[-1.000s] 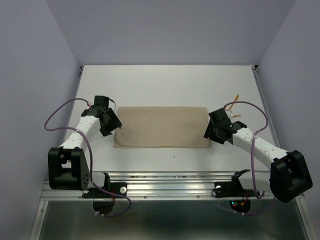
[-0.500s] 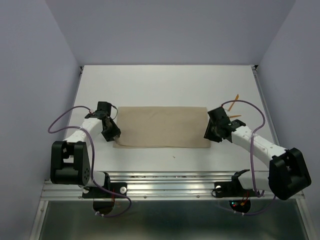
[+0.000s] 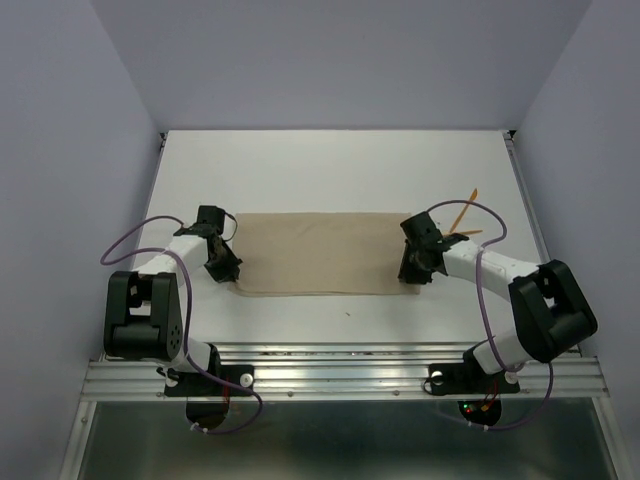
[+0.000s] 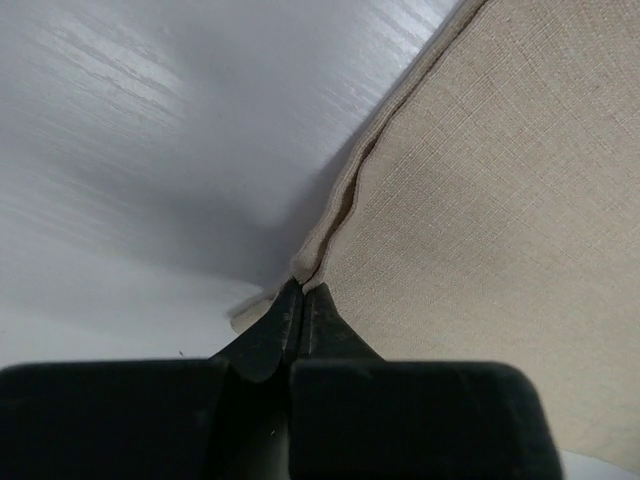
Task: Fold the napkin into a case and place the utensils inside
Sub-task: Smooth out the rectangle-folded napkin at the center of the board.
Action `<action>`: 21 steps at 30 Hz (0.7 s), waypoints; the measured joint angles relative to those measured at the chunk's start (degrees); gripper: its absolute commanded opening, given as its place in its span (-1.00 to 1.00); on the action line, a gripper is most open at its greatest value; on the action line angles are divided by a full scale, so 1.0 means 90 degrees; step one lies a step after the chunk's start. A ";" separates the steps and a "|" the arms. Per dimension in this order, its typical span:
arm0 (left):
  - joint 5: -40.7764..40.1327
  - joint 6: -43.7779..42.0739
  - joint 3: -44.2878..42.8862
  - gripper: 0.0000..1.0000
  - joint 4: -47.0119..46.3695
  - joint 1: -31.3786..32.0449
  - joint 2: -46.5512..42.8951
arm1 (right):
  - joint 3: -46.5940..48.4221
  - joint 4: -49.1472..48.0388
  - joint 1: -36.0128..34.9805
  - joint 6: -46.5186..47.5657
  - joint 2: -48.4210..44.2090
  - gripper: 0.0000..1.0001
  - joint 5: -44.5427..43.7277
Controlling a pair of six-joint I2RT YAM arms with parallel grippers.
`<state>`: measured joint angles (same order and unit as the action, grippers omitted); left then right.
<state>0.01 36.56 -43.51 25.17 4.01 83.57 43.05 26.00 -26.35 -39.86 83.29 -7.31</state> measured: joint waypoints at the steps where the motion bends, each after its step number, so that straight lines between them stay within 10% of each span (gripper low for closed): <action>1: 0.0005 0.0000 0.0002 -1.00 -0.0002 0.0000 0.0000 | 0.0039 -0.0012 0.0000 0.0000 0.0051 -0.40 -0.0039; 8: 0.0155 -0.0007 0.0000 -1.00 -0.0095 0.0005 0.0015 | 0.0848 -0.0250 0.0090 0.0185 0.0935 -0.44 -0.0544; 14: 0.0294 -0.0131 -0.0085 -0.46 -0.0066 0.0012 0.0034 | 0.1795 -0.0486 0.0401 0.0573 0.1802 -0.42 -0.0775; 21: 0.0231 -0.0238 -0.0362 -0.59 0.0189 0.0017 -0.0291 | 0.1931 -0.0466 0.0461 0.0719 0.1787 -0.28 -0.0576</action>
<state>2.09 34.41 -46.76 26.87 4.16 80.95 60.42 21.80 -22.20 -33.39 99.37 -12.49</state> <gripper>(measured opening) 0.272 0.349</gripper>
